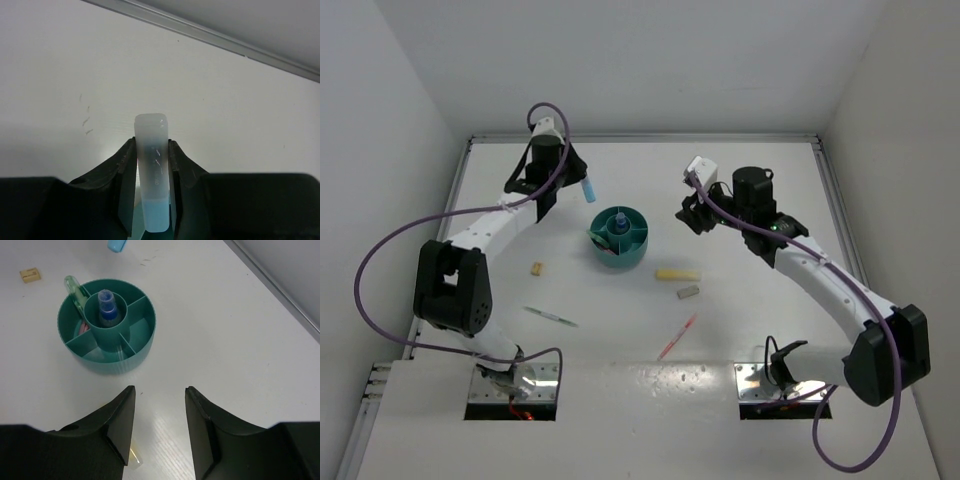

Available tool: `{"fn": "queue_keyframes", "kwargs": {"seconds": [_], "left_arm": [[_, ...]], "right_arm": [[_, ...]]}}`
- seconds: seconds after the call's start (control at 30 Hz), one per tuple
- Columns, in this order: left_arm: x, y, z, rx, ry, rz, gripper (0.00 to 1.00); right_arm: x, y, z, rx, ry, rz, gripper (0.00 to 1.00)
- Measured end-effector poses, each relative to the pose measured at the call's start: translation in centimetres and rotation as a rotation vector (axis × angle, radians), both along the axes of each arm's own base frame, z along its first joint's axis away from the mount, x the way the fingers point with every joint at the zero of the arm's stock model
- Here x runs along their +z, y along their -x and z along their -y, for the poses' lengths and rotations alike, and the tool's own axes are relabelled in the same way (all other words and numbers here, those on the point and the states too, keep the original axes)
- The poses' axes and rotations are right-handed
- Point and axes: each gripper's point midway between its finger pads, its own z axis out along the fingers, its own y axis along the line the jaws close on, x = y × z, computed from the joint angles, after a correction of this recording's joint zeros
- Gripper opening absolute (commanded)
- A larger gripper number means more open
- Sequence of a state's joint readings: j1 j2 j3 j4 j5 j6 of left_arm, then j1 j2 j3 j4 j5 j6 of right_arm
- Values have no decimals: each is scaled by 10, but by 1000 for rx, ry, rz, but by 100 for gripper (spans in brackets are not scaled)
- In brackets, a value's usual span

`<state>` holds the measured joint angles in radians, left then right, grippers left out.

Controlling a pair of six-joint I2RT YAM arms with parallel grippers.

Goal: Sort the stationery into containers
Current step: Place the pen in the storage box.

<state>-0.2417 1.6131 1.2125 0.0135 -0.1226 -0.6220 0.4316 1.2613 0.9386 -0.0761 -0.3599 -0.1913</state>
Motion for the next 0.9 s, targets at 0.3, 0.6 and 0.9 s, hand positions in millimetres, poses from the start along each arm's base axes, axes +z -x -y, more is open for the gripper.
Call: {"fn": "queue_keyframes", "kwargs": {"seconds": [0.3, 0.6, 0.9], "left_arm": [[0, 2, 23, -114, -52, 42, 0], [-49, 28, 48, -234, -65, -6, 0], [-48, 29, 57, -290, -54, 73, 0]], "right_arm": [[-9, -2, 1, 4, 5, -25, 45], [-13, -4, 4, 23, 9, -29, 54], [-23, 0, 4, 67, 12, -62, 56]]}}
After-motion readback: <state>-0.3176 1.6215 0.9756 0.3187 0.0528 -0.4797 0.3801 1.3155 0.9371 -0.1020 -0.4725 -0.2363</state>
